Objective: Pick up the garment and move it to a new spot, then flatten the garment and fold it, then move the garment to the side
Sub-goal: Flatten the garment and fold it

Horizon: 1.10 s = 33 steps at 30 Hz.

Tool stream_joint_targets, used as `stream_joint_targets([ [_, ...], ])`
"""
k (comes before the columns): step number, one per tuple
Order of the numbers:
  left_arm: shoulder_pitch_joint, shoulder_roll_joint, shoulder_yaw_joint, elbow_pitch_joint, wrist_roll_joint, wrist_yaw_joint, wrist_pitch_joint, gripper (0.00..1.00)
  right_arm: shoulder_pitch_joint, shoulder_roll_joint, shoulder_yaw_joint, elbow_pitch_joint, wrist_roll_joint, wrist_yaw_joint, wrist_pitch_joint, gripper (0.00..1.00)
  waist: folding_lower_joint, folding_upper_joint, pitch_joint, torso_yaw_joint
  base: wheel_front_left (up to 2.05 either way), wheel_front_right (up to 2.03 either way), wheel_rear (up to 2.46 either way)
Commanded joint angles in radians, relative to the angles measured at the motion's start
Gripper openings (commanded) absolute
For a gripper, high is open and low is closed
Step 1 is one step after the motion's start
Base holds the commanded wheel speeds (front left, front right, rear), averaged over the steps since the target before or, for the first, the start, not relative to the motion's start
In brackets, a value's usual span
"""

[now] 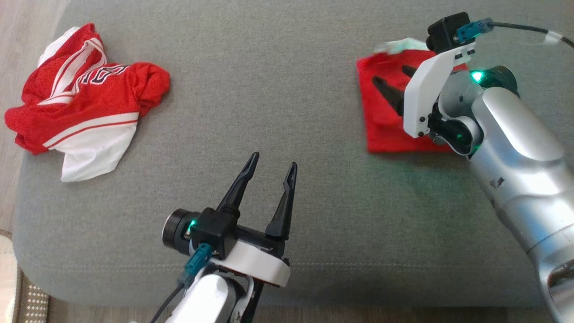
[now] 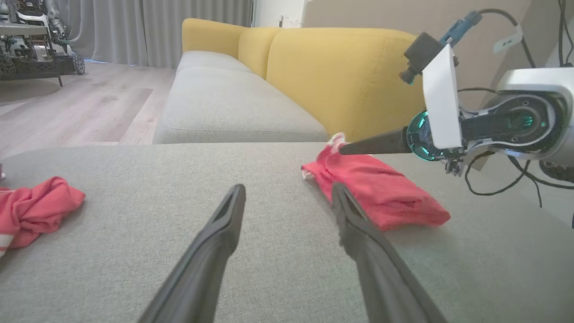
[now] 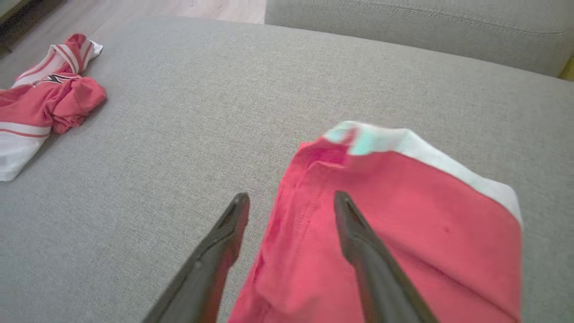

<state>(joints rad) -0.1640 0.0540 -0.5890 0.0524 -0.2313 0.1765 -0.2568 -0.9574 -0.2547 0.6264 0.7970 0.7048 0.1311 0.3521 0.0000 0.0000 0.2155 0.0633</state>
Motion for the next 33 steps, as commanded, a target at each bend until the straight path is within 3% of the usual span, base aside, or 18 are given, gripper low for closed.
stream_joint_targets([
  [1,-0.009,-0.004,0.029,-0.035,-0.004,0.006,-0.005,1.0,0.001,0.004,-0.002,-0.055,0.006,0.0,-0.018,1.0,0.0,0.0,-0.007,-0.008,0.0,0.0,0.0],
  [6,0.001,-0.004,0.034,-0.037,-0.005,0.008,-0.005,1.0,0.037,-0.052,-0.066,-0.137,-0.003,0.0,-0.122,1.0,0.0,0.0,-0.025,-0.022,0.0,0.0,0.0],
  [10,0.015,-0.004,0.049,-0.049,-0.007,0.017,-0.005,1.0,0.096,-0.131,-0.18,-0.171,-0.115,0.0,-0.265,1.0,0.0,0.0,-0.036,-0.031,0.0,0.0,0.0],
  [17,0.051,-0.004,0.105,-0.089,-0.018,0.043,-0.005,1.0,0.293,-0.142,-0.432,-0.253,-0.249,0.0,-0.449,1.0,0.0,0.0,-0.055,-0.033,0.0,0.0,0.0],
  [20,0.08,-0.002,0.145,-0.112,-0.007,0.054,-0.005,1.0,0.425,-0.105,-0.561,-0.322,-0.335,0.0,-0.527,1.0,0.0,0.0,-0.065,-0.033,0.0,0.0,0.0],
  [24,0.126,0.004,0.184,-0.133,0.017,0.061,-0.005,1.0,0.616,0.013,-0.676,-0.448,-0.422,0.0,-0.58,1.0,0.0,0.0,-0.088,-0.033,0.0,0.0,0.0],
  [27,0.168,0.004,0.217,-0.162,0.032,0.074,-0.005,1.0,0.746,0.107,-0.702,-0.546,-0.462,0.0,-0.603,1.0,0.0,0.0,-0.114,-0.043,0.0,0.0,0.0],
  [33,0.242,0.001,0.274,-0.207,0.052,0.069,-0.005,1.0,0.926,0.178,-0.706,-0.681,-0.575,0.0,-0.613,1.0,0.0,0.0,-0.164,-0.069,0.0,0.0,0.0],
])
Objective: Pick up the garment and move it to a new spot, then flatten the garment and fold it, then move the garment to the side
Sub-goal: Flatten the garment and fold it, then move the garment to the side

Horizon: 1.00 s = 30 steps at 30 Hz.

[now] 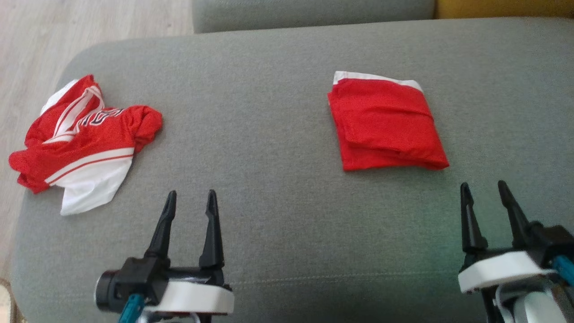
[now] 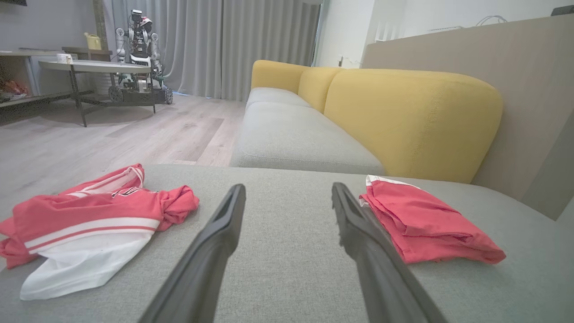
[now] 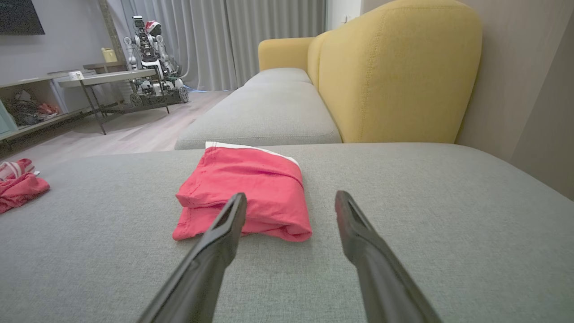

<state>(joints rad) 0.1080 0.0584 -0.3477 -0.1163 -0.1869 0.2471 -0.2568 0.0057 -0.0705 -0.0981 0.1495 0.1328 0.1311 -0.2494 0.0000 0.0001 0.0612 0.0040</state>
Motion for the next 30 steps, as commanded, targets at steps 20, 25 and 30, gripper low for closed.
stream_joint_targets([
  [20,0.069,-0.006,0.081,-0.065,0.138,-0.047,-0.005,1.0,0.069,0.02,0.006,-0.089,-0.005,0.0,-0.012,1.0,0.0,-0.0001,-0.061,-0.027,0.0,0.0,0.0],
  [25,0.066,-0.007,0.072,-0.065,0.146,-0.047,-0.005,1.0,0.061,0.02,-0.002,-0.08,-0.004,0.0,-0.012,1.0,0.0,-0.0001,-0.056,-0.016,0.0,0.0,0.0],
  [30,0.058,-0.007,0.058,-0.064,0.154,-0.046,-0.005,1.0,0.022,0.02,0.012,-0.015,0.029,0.0,-0.012,1.0,0.0,-0.0001,-0.038,-0.001,0.0,0.0,0.0],
])
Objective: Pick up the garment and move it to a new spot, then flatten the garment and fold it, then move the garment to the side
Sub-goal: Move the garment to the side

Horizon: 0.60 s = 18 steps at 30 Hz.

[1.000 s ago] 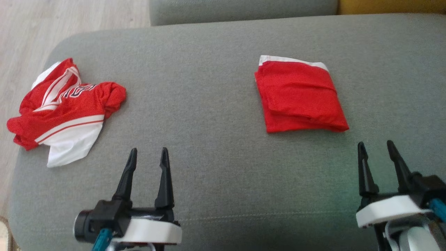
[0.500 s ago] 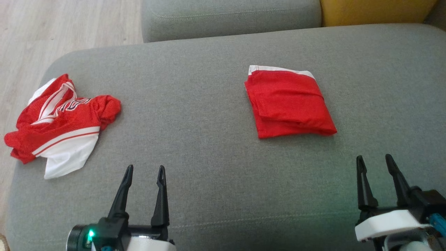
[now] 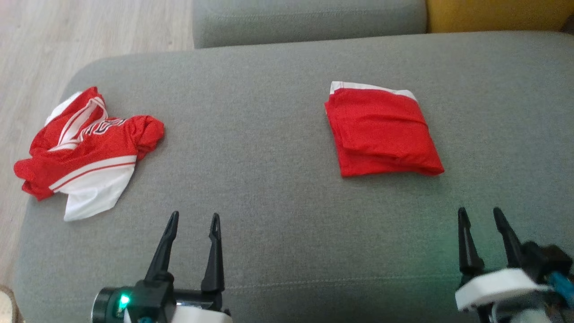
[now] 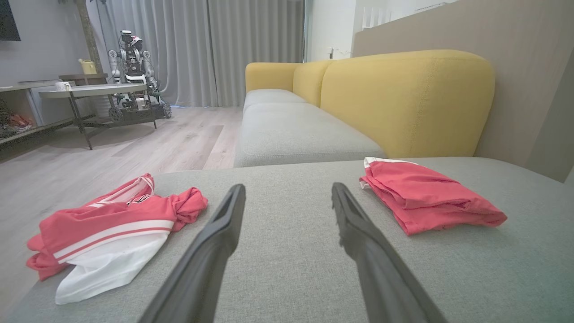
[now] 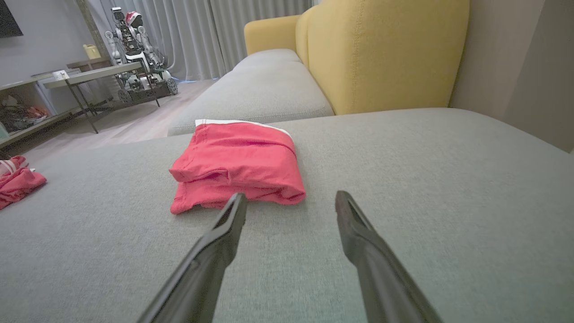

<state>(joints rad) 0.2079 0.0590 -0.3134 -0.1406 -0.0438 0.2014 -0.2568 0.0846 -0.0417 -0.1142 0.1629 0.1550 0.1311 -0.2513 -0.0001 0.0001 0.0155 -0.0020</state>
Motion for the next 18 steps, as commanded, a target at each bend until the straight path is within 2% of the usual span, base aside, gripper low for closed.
stream_joint_targets([
  [1,-0.046,-0.008,0.019,-0.041,0.013,0.001,-0.005,1.0,-0.081,-0.009,0.028,-0.008,0.009,0.0,-0.01,1.0,0.0001,-0.0001,0.015,0.009,0.0,0.0,0.0],
  [5,-0.069,-0.008,-0.01,-0.047,0.018,0.007,-0.005,1.0,-0.215,-0.009,0.014,0.091,0.0,0.0,-0.01,1.0,0.0001,-0.0001,0.056,0.026,0.0,0.0,0.0],
  [9,-0.101,-0.008,-0.042,-0.045,0.009,0.013,-0.005,1.0,-0.382,-0.027,-0.019,0.256,-0.012,0.0,0.009,1.0,0.0001,-0.0001,0.105,0.046,0.0,0.0,0.0],
  [10,-0.122,-0.008,-0.061,-0.043,0.003,0.018,-0.005,1.0,-0.468,-0.05,-0.055,0.339,0.013,0.0,0.051,1.0,0.0001,-0.0001,0.131,0.061,0.0,0.0,0.0],
  [13,-0.152,-0.009,-0.089,-0.037,-0.006,0.023,-0.005,1.0,-0.572,-0.106,-0.076,0.447,0.013,0.0,0.121,1.0,0.0001,-0.0001,0.168,0.083,0.0,0.0,0.0],
  [18,-0.192,-0.009,-0.117,-0.028,-0.017,0.032,-0.005,1.0,-0.69,-0.194,-0.017,0.58,0.014,0.0,0.189,1.0,0.0001,-0.0001,0.214,0.107,0.0,0.0,0.0],
])
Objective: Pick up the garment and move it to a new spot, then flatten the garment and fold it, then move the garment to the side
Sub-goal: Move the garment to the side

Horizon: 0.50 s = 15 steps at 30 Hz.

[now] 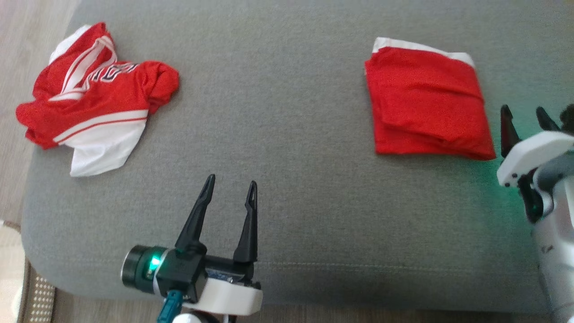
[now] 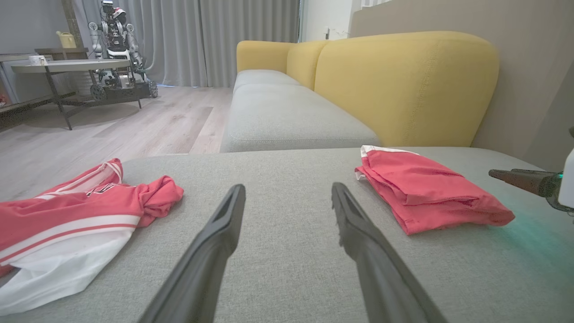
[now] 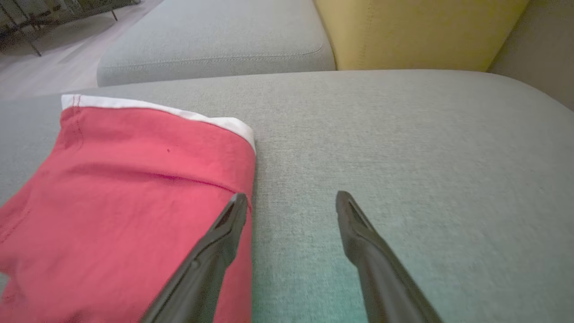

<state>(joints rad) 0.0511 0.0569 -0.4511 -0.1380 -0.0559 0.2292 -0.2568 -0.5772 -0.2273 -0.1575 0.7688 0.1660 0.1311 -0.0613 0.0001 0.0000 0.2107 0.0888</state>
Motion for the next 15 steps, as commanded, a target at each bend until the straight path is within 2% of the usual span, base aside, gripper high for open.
stream_joint_targets([
  [1,-0.041,-0.006,0.017,-0.028,-0.008,0.006,-0.005,1.0,-0.043,-0.024,0.043,-0.005,0.004,0.0,0.002,1.0,-0.0001,0.0,0.025,0.019,0.0,0.0,0.0],
  [15,-0.106,-0.007,-0.024,-0.016,-0.03,0.014,-0.005,1.0,-0.184,-0.097,0.28,0.184,0.134,0.0,-0.003,1.0,-0.0001,0.0,0.102,0.035,0.0,0.0,0.0],
])
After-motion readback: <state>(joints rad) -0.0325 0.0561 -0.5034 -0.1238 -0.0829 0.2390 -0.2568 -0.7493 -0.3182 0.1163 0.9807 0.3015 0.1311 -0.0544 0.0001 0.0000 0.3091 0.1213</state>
